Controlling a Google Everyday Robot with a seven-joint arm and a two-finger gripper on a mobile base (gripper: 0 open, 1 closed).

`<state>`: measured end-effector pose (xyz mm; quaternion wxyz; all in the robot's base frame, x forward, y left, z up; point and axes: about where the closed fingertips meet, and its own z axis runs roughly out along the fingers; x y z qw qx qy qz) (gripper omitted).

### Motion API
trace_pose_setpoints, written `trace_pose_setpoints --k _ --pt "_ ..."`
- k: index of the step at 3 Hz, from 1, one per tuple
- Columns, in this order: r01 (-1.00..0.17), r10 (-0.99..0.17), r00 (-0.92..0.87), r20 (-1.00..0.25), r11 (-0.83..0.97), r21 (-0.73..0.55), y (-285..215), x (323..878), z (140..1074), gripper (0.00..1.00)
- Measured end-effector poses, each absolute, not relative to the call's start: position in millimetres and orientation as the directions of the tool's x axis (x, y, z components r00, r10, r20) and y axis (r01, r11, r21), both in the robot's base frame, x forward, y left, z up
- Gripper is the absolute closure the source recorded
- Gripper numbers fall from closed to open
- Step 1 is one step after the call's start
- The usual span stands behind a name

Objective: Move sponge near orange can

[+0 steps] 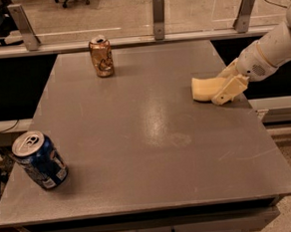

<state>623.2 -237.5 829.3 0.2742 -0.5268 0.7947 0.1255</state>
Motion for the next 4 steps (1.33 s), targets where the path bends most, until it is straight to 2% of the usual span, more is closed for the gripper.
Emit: trace_pose_setpoints --k 1,2,3,4 --pt "-0.906 -0.755 -0.281 -0.593 0.412 -0.094 -233 629 844 0.64" --pt "-0.897 -0.742 -0.231 -0.63 0.413 -0.158 -233 632 888 0.87" --pt "-0.898 -0.741 -0.229 -0.631 0.411 -0.157 -231 634 888 1.0" --pt "-0.898 -0.741 -0.229 -0.631 0.411 -0.157 -231 634 888 1.0"
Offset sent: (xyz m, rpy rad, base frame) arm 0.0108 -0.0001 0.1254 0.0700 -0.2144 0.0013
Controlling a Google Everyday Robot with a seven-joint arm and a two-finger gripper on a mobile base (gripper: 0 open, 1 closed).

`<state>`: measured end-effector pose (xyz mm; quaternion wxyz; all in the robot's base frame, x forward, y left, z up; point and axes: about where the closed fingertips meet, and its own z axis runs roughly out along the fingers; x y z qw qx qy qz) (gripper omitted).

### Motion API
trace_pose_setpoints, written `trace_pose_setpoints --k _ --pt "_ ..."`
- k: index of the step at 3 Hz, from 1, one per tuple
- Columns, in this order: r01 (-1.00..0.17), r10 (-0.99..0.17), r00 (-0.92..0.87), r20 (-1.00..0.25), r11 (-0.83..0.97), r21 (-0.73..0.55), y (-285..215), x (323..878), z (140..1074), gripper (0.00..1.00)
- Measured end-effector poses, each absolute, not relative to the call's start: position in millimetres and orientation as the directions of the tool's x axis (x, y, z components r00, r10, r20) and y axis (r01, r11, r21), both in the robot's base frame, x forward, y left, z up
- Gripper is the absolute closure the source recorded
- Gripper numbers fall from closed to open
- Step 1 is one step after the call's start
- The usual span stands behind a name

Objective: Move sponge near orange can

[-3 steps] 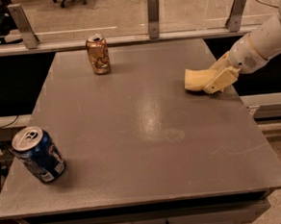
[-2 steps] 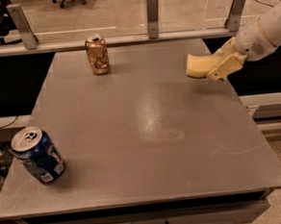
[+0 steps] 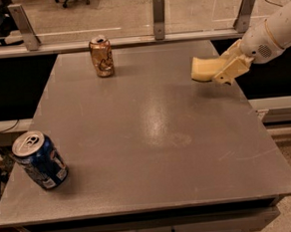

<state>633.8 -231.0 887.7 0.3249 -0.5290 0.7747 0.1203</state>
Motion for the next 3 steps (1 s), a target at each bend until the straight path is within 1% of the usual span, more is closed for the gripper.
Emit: trace_pose_setpoints --k 1,3 --pt "-0.91 -0.742 -0.205 -0.639 0.385 -0.155 -210 642 883 1.0" --pt "-0.947 -0.747 -0.074 -0.66 0.26 -0.188 -118 689 877 1.0"
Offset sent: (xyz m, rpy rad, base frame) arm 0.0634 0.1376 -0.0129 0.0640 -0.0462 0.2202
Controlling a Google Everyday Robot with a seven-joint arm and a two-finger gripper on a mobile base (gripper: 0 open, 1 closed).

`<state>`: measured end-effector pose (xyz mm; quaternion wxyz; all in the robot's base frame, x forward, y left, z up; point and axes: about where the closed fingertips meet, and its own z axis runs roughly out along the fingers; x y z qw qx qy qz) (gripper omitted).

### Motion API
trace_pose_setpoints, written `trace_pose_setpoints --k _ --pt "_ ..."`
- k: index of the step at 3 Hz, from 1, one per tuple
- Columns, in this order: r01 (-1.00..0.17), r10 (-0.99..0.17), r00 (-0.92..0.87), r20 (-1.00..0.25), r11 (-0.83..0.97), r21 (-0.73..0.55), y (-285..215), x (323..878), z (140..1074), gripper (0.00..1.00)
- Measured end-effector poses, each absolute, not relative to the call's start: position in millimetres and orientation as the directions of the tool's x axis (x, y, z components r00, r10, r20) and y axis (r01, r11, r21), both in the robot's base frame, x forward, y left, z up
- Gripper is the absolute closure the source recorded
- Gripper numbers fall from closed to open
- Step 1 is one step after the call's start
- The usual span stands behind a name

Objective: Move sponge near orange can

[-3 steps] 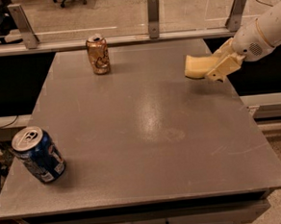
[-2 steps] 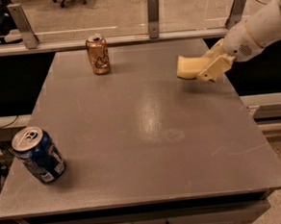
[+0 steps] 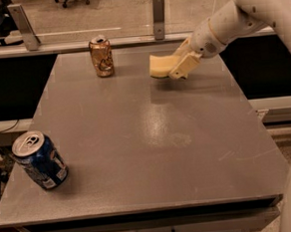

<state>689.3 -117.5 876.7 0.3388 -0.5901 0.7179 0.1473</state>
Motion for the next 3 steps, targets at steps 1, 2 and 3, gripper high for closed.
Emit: trace_pose_setpoints --k 1,2,3 --pt "-0.951 -0.755 -0.042 -0.654 0.232 -0.206 -80 711 874 1.0" --pt "-0.957 -0.76 -0.037 -0.649 0.214 -0.197 -50 726 864 1.0" --pt "-0.952 -0.765 -0.058 -0.642 0.237 -0.196 -30 743 862 0.82"
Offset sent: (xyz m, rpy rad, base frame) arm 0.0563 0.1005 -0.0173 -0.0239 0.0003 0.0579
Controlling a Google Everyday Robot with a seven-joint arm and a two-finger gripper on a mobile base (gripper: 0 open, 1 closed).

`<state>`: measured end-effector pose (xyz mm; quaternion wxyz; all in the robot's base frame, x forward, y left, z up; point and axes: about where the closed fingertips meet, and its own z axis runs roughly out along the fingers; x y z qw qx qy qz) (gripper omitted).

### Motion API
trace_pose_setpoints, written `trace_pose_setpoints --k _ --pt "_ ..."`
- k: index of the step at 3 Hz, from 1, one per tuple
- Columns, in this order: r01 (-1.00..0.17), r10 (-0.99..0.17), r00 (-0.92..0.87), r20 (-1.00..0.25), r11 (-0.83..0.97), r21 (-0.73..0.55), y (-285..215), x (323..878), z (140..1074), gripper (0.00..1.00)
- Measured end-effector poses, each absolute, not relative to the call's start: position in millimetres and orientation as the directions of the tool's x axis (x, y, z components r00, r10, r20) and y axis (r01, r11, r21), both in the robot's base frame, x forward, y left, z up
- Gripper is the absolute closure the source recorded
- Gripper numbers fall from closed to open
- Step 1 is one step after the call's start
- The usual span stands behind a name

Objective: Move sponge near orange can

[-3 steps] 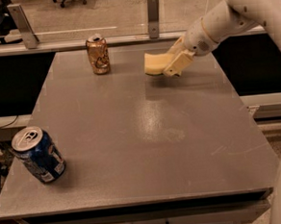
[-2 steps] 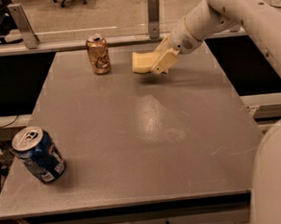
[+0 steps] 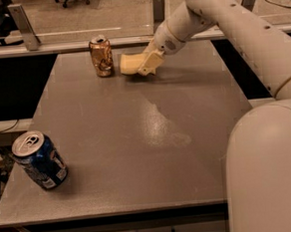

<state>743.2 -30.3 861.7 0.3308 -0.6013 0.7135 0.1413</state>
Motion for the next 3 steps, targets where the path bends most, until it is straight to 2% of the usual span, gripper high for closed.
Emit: trace_pose_setpoints --k 3 --pt "-0.944 -0.76 -0.088 -0.644 0.27 -0.19 -15.6 757.3 857.3 0.13"
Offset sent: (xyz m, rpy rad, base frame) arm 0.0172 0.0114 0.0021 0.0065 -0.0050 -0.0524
